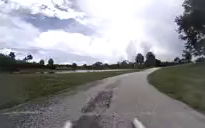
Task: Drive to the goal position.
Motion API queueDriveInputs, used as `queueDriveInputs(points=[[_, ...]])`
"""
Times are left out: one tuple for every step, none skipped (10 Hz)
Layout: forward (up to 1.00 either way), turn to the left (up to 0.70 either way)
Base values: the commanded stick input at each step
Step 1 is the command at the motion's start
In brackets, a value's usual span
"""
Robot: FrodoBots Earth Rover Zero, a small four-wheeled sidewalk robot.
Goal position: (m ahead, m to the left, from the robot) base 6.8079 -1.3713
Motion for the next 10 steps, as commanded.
queueDriveInputs(points=[[0.70,0.00],[0.70,0.00],[0.70,0.00],[0.70,0.00],[0.70,0.00],[0.70,0.00],[0.70,0.00],[0.70,0.00],[0.70,0.00],[0.70,0.00]])
